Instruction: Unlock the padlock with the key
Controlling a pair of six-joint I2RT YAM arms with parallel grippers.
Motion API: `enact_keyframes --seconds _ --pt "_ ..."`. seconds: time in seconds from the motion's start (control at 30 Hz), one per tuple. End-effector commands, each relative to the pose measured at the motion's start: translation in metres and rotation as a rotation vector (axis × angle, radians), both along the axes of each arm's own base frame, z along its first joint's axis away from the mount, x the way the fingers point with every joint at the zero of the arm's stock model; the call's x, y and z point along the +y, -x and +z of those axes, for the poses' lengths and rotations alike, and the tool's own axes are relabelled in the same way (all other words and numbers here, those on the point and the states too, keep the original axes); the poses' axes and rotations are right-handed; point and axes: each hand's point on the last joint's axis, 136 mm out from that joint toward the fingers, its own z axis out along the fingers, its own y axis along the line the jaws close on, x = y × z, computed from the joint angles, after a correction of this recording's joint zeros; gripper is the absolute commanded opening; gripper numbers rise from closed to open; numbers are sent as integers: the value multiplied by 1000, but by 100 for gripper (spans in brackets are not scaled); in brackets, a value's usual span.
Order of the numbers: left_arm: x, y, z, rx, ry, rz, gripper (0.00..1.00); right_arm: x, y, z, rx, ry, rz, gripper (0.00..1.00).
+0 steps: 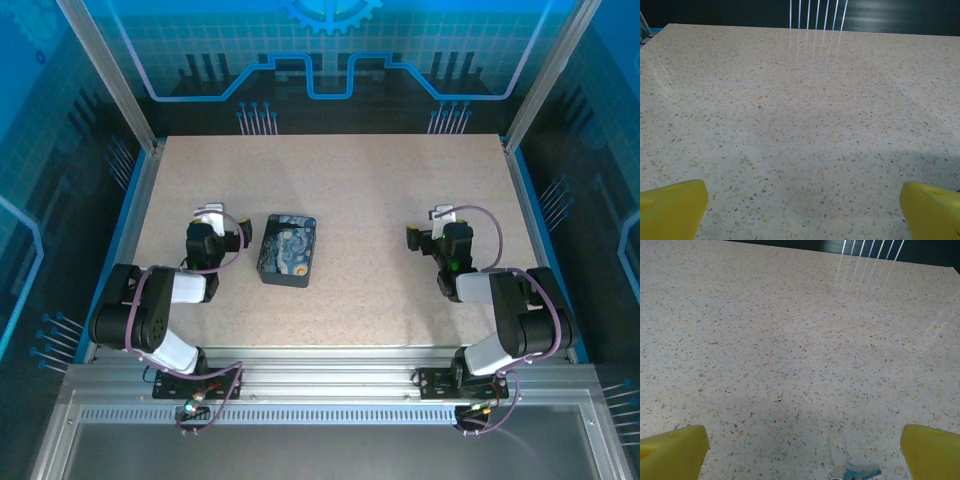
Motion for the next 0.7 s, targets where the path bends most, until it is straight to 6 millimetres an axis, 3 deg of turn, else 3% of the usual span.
enact_keyframes --seconds 0.0,0.1,0.2,0.4,0.53,0.67 --pt "3 0 0 -6 6 0 99 -3 -6 11 -32 -16 -10 100" --pt "4 0 1 -5 4 11 99 -3 -6 11 -35 -15 -10 100" --pt "15 1 10 17 4 75 99 -10 -8 26 -5 -15 -50 100" --pt "23 0 47 31 9 134 99 -6 -1 52 21 -44 -36 100" --pt "29 6 77 -4 166 217 99 2 13 77 -31 -161 -27 100" --pt "30 13 72 152 437 337 99 14 30 104 -24 -350 -32 100"
